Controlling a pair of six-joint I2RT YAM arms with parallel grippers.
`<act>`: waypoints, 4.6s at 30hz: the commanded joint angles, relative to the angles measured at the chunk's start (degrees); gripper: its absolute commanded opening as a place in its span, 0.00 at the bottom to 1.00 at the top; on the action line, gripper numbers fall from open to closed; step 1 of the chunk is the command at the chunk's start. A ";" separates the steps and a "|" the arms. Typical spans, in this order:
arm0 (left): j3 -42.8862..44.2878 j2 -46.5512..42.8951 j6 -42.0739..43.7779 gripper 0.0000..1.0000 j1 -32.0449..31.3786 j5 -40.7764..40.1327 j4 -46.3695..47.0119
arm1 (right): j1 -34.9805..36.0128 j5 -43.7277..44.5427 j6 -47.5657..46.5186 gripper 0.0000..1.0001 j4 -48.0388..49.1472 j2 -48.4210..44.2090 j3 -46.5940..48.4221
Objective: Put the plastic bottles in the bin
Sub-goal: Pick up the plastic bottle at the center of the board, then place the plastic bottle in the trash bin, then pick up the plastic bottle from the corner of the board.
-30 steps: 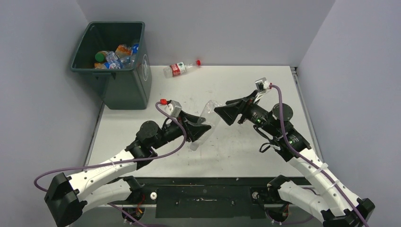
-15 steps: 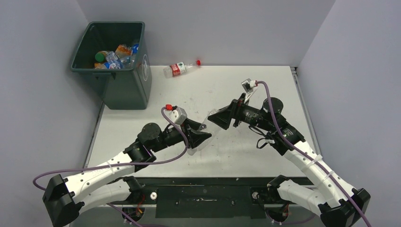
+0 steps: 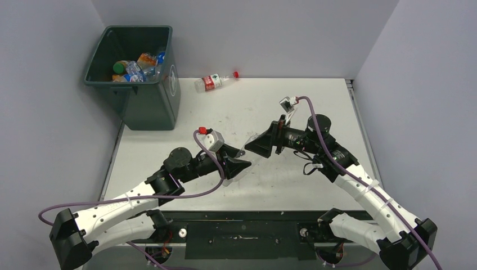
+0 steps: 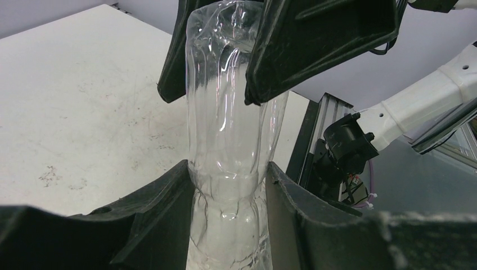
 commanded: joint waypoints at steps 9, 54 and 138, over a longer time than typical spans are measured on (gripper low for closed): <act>3.05 -2.44 0.55 0.12 -0.31 -0.48 1.50 | 0.38 0.11 -2.04 0.43 -2.45 -2.12 1.21; -11.81 7.67 -35.35 0.74 -0.56 -21.22 74.60 | 1.07 25.72 21.35 0.05 78.84 -17.56 -36.54; 93.27 75.22 16.84 0.96 25.92 -21.91 -30.84 | 1.33 43.58 -2.98 0.90 10.53 -23.26 -29.95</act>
